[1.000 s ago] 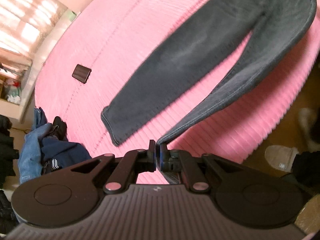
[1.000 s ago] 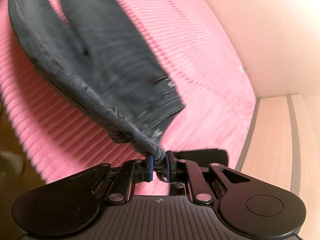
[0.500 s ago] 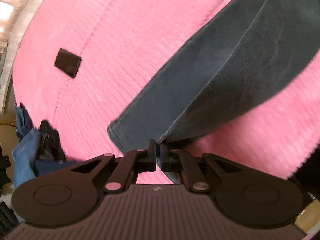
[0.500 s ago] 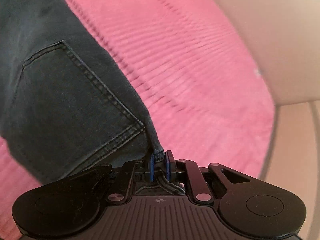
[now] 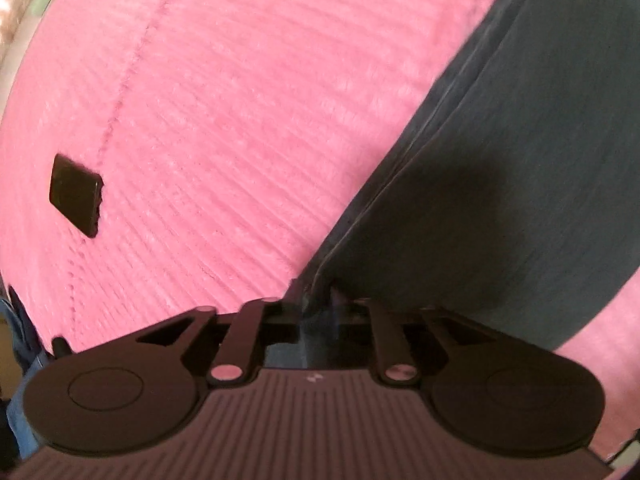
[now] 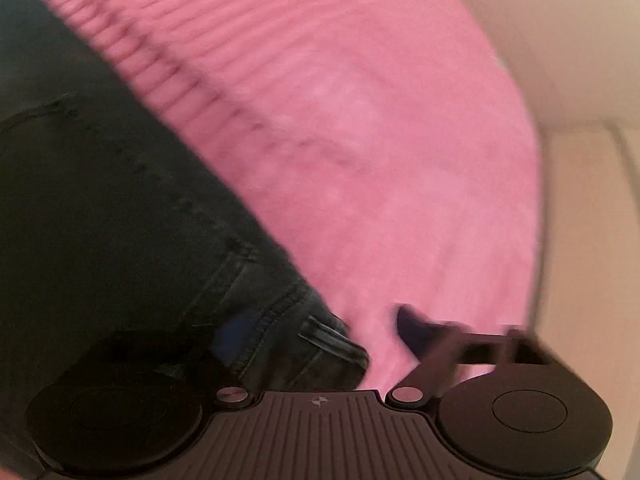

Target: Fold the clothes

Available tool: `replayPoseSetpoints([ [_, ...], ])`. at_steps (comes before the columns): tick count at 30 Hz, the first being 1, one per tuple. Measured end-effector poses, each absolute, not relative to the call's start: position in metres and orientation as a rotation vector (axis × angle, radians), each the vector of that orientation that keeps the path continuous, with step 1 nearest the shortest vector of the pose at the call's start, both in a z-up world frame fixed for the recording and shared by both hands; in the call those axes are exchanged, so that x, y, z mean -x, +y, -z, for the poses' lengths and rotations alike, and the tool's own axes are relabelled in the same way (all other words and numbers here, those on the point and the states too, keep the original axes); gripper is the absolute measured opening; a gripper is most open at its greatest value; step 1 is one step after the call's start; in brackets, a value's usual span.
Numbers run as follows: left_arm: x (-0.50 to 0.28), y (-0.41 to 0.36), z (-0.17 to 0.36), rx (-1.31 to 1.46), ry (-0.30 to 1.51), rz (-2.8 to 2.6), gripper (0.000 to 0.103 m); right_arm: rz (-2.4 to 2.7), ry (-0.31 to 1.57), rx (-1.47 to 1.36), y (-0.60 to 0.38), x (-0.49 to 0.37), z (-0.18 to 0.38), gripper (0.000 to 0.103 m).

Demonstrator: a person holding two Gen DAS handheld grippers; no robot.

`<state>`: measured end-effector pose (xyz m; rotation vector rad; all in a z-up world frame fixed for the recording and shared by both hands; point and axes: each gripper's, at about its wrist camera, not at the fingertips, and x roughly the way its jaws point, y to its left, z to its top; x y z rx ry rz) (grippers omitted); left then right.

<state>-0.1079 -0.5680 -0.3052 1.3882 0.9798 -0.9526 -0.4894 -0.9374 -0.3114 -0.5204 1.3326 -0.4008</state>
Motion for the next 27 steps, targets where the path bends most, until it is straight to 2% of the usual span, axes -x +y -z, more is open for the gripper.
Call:
replayPoseSetpoints([
  [2, 0.099, -0.555, 0.301, -1.354, 0.973, 0.954, 0.019, 0.470, 1.297, 0.425, -0.924, 0.492, 0.296, 0.086],
  [3, 0.092, -0.548, 0.297, -1.321, 0.976, 0.955, 0.025, 0.491, 1.275, 0.394, -0.913, 0.492, 0.288, 0.086],
  [4, 0.084, -0.538, 0.287, -1.258, 0.989, 0.965, 0.031, 0.504, 1.247, 0.369, -0.900, 0.491, 0.280, 0.086],
  [10, 0.040, -0.470, 0.221, -0.768, 1.105, 1.136, 0.042, 0.401, 1.153, 0.182, -0.789, 0.474, 0.248, 0.086],
  [13, 0.035, -0.439, 0.207, -0.713, 1.082, 1.063, 0.042, 0.285, 1.143, 0.132, -0.726, 0.459, 0.242, 0.086],
  [15, 0.032, -0.422, 0.210, -0.833, 1.010, 0.911, 0.034, 0.222, 1.135, 0.101, -0.690, 0.447, 0.239, 0.086],
  [16, 0.025, -0.412, 0.213, -0.856, 1.012, 0.858, 0.033, 0.194, 1.130, 0.087, -0.673, 0.442, 0.237, 0.086],
  [20, 0.008, -0.379, 0.209, -0.773, 1.037, 0.803, 0.035, 0.103, 1.111, 0.054, -0.624, 0.427, 0.230, 0.086],
  [23, 0.013, -0.361, 0.202, -0.628, 1.055, 0.805, 0.041, 0.067, 1.113, 0.041, -0.606, 0.420, 0.227, 0.086],
  [24, 0.010, -0.357, 0.204, -0.555, 1.076, 0.814, 0.046, 0.059, 1.114, 0.036, -0.602, 0.419, 0.227, 0.086],
  [27, 0.024, -0.342, 0.223, -0.321, 1.206, 0.867, 0.069, 0.056, 1.124, 0.026, -0.598, 0.415, 0.227, 0.086],
])
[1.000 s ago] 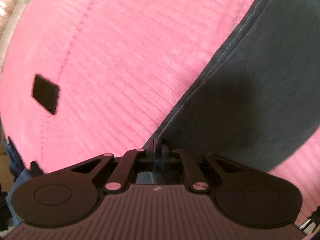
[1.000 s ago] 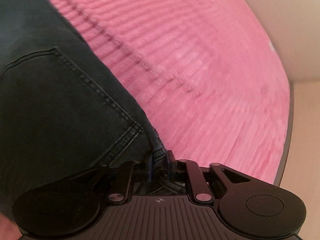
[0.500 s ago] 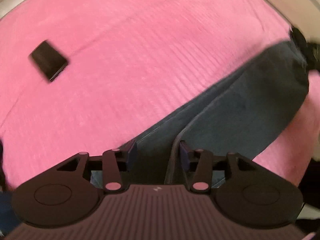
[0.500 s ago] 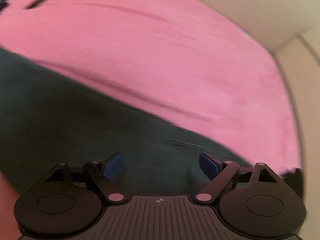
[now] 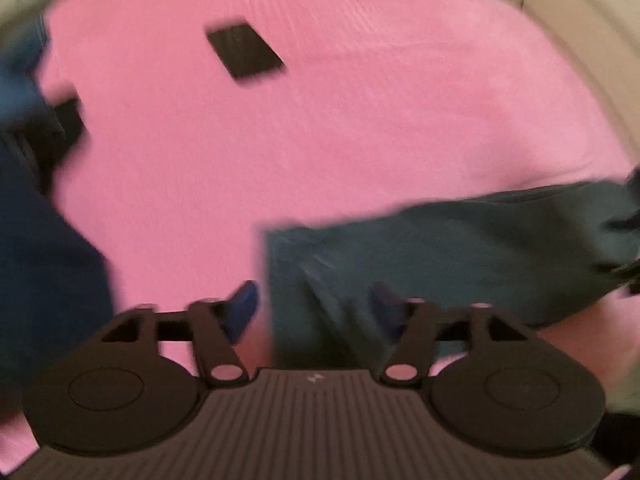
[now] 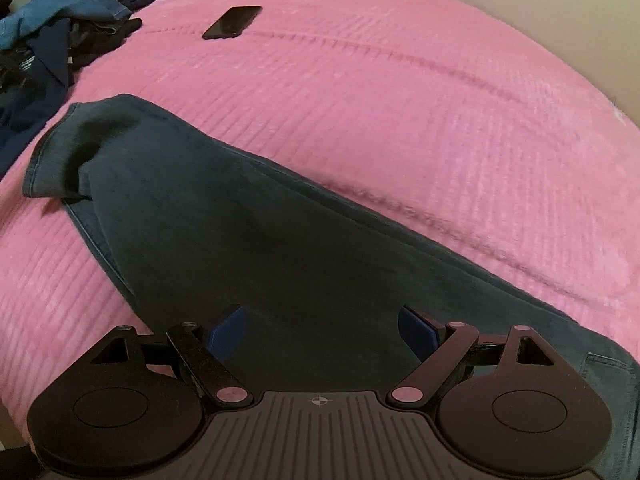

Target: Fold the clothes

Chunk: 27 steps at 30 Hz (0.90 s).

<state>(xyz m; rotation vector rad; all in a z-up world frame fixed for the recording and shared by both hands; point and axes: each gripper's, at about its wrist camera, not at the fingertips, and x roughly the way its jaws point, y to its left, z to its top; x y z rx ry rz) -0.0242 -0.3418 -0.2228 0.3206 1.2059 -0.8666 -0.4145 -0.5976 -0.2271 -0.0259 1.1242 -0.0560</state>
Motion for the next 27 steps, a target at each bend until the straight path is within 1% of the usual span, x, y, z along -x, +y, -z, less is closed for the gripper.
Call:
replayPoseSetpoints([
  [2, 0.036, -0.341, 0.251, -0.268, 1.296, 0.863, 0.069, 0.060, 1.133, 0.026, -0.597, 0.411, 0.231, 0.086],
  [3, 0.041, -0.343, 0.265, -0.263, 1.333, 0.856, 0.063, 0.056, 1.138, 0.030, -0.599, 0.407, 0.236, 0.086],
  [4, 0.046, -0.344, 0.279, -0.258, 1.370, 0.848, 0.044, 0.052, 1.142, 0.036, -0.600, 0.404, 0.239, 0.086],
  [5, 0.048, -0.347, 0.282, -0.261, 1.383, 0.868, 0.030, 0.048, 1.144, 0.046, -0.599, 0.402, 0.240, 0.086],
  [6, 0.050, -0.350, 0.286, -0.265, 1.394, 0.888, 0.010, 0.049, 1.144, 0.057, -0.597, 0.398, 0.244, 0.086],
  [8, 0.045, -0.351, 0.272, -0.269, 1.369, 0.924, 0.006, 0.055, 1.141, 0.066, -0.598, 0.394, 0.247, 0.086],
  [12, 0.009, -0.343, 0.244, -0.332, 1.281, 0.849, 0.005, 0.064, 1.148, 0.073, -0.597, 0.388, 0.254, 0.086],
  [16, -0.021, -0.338, 0.259, -0.477, 1.274, 0.726, 0.006, 0.075, 1.153, 0.056, -0.591, 0.386, 0.256, 0.086],
  [20, -0.013, -0.328, 0.264, -0.438, 1.239, 0.722, 0.008, 0.119, 1.155, 0.008, -0.588, 0.390, 0.257, 0.086],
  [21, -0.007, -0.327, 0.263, -0.413, 1.240, 0.752, 0.015, 0.134, 1.162, -0.006, -0.587, 0.393, 0.259, 0.086],
  [22, -0.002, -0.329, 0.265, -0.389, 1.244, 0.793, 0.025, 0.150, 1.169, -0.020, -0.586, 0.396, 0.262, 0.086],
  [24, 0.003, -0.339, 0.270, -0.390, 1.221, 0.874, 0.035, 0.187, 1.177, -0.046, -0.585, 0.403, 0.265, 0.086],
  [27, -0.008, -0.360, 0.284, -0.424, 1.168, 0.898, 0.037, 0.244, 1.165, -0.074, -0.580, 0.417, 0.264, 0.086],
])
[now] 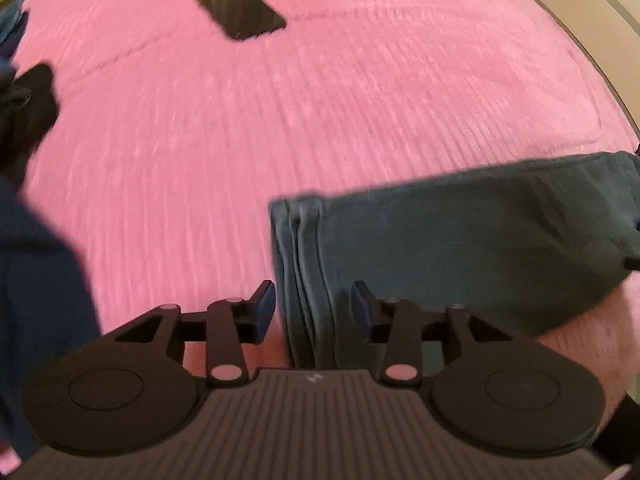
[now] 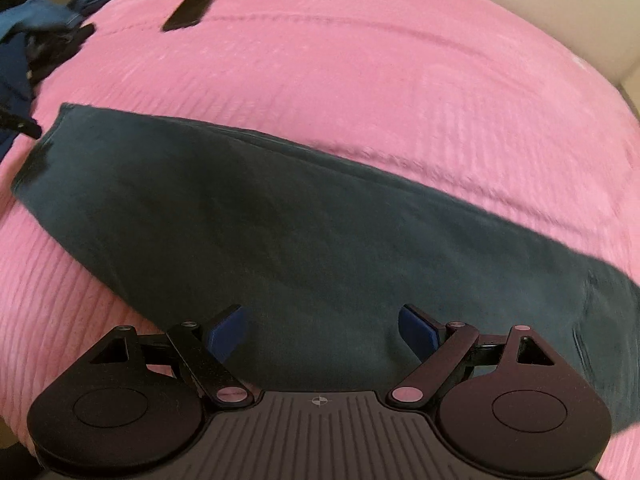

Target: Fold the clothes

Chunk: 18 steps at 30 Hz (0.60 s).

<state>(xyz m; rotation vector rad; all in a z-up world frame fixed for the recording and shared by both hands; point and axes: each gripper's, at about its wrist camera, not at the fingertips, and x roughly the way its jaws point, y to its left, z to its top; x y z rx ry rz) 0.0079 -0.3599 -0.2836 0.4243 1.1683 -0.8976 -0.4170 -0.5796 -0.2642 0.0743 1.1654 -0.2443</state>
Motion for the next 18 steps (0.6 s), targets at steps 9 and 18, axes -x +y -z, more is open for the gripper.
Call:
replayPoseSetpoints([
  [9, -0.024, -0.402, 0.290, -0.578, 1.028, 1.050, 0.010, 0.284, 1.192, -0.074, -0.571, 0.430, 0.272, 0.091],
  [18, -0.029, -0.402, 0.332, -0.540, 1.094, 0.919, 0.013, 0.284, 1.142, -0.112, -0.584, 0.438, 0.288, 0.096],
])
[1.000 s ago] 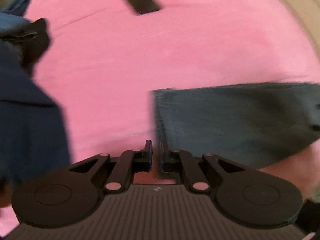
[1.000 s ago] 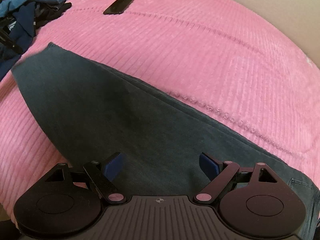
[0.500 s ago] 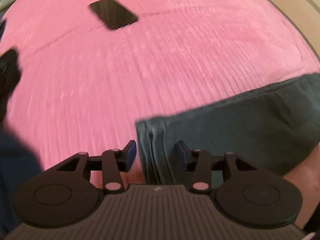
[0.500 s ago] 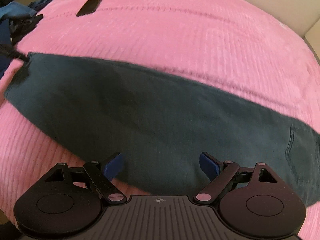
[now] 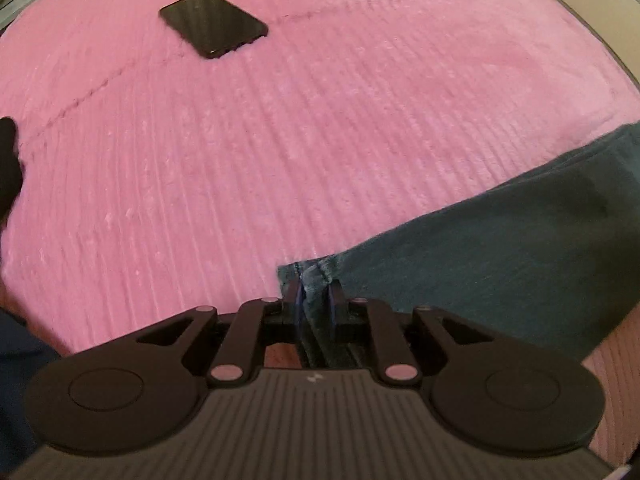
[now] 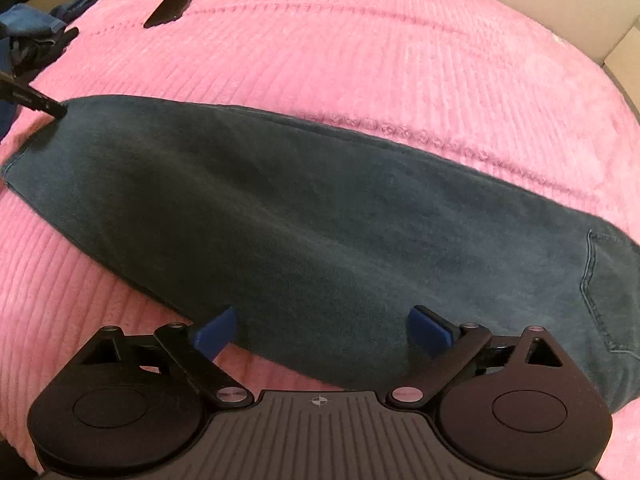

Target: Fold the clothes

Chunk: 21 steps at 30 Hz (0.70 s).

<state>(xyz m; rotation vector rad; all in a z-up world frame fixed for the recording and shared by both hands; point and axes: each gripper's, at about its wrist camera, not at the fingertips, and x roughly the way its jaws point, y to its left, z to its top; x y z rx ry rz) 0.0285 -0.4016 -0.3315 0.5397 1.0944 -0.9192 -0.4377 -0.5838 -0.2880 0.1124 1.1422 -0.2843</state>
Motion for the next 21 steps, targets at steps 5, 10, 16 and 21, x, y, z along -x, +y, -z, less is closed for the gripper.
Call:
replayPoseSetpoints([
  [5, -0.001, -0.399, 0.310, -0.671, 0.951, 0.756, 0.030, 0.360, 1.030, -0.159, -0.614, 0.482, 0.297, 0.096],
  [10, 0.075, -0.410, 0.278, -0.705, 0.763, 0.748, 0.024, 0.488, 0.830, -0.180, -0.654, 0.558, 0.298, 0.096],
  [16, 0.223, -0.480, 0.290, -0.726, 0.644, 1.140, 0.025, 0.447, 0.692, -0.316, -0.713, 0.622, 0.311, 0.096],
  [21, 0.338, -0.535, 0.312, -0.864, 0.392, 1.469, 0.036, 0.467, 0.549, -0.333, -0.743, 0.645, 0.310, 0.096],
])
